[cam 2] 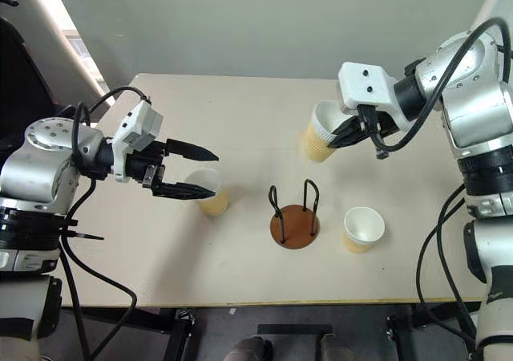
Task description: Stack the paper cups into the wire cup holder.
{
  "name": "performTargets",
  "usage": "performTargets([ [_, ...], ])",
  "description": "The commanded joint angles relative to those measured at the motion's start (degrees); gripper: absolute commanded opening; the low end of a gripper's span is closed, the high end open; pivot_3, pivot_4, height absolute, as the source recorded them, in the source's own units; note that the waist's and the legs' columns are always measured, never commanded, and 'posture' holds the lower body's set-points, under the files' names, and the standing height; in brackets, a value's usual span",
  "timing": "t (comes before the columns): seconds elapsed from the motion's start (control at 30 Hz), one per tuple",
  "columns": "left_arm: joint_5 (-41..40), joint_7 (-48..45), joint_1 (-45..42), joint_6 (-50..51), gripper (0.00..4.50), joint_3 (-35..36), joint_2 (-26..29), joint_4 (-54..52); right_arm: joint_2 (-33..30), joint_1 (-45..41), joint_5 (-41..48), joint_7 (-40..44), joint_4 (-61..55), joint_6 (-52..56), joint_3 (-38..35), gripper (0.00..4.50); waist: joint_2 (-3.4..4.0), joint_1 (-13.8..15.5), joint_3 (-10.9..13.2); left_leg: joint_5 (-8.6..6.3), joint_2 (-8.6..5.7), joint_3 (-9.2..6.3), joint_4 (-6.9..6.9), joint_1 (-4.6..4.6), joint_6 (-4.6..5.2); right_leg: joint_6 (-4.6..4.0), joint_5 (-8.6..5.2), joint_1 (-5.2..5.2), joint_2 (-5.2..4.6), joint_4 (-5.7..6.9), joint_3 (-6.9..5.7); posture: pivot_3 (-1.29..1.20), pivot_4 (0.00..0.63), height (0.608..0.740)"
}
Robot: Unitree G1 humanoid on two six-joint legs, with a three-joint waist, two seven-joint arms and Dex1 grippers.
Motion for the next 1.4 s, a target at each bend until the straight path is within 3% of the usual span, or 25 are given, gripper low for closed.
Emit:
performTargets([
  [0.03, 0.2, -0.8, -2.4, -1.4, 4.32, 1.2, 0.4, 1.8, 0.2, 0.2, 3.7, 0.2, -9.4, 6.6, -0.5, 0.02, 0.00, -0.1, 0.0, -0.02, 0.01, -0.01, 0.00, 0.02, 0.07, -0.01, -0.01, 0.00, 0.00, 0.03, 0.00, 0.00, 0.150, 0.740],
  [0.27, 0.1, -1.0, -3.9, -1.8, 4.32, 1.3, 0.5, 3.4, 0.7, 3.0, 4.0, 0.3, -15.3, 7.9, 1.6, 0.02, -0.01, -0.2, 0.0, -0.21, 0.00, -0.01, 0.14, 0.11, 0.55, -0.25, -0.15, 0.00, 0.00, 0.33, 0.00, 0.00, 0.150, 0.740],
  [0.93, 0.7, -0.4, -4.0, -2.1, 4.32, 1.1, 0.2, 3.4, 1.9, 5.6, -1.8, 0.3, -13.4, 0.1, 6.2, 0.02, -0.01, -0.3, 0.0, -0.14, 0.01, 0.00, 0.16, 0.27, 0.56, -0.23, -0.14, -0.06, 0.01, 0.79, -0.01, 0.00, 0.150, 0.740],
  [1.17, 1.0, -0.4, -4.3, -2.2, 4.32, 1.2, -0.4, 3.4, 3.0, 5.5, -1.6, -0.5, -14.1, 1.5, 5.7, 2.23, -0.02, -0.3, 0.0, -0.13, 0.01, 0.00, 0.17, 0.27, 0.56, -0.28, -0.17, -0.06, 0.01, 0.80, -0.01, 0.00, 0.150, 0.740],
  [1.33, 1.0, 0.4, -4.0, -2.1, 4.32, 1.8, -0.4, 2.8, 6.7, 5.1, 1.4, -6.7, -13.0, 7.2, 0.9, 3.90, -0.02, -0.4, 0.0, -0.12, 0.01, 0.00, 0.17, 0.27, 0.55, -0.27, -0.16, -0.07, 0.01, 0.81, -0.01, 0.00, 0.150, 0.740],
  [1.4, 1.0, 1.0, -3.6, -1.7, 4.32, 2.0, 0.0, 2.0, 6.9, 5.0, 4.8, -7.4, -13.7, 12.5, -1.9, 3.90, -0.02, -0.3, 0.0, -0.10, 0.01, 0.00, 0.16, 0.27, 0.53, -0.27, -0.16, -0.08, 0.01, 0.82, -0.01, 0.00, 0.150, 0.740],
])
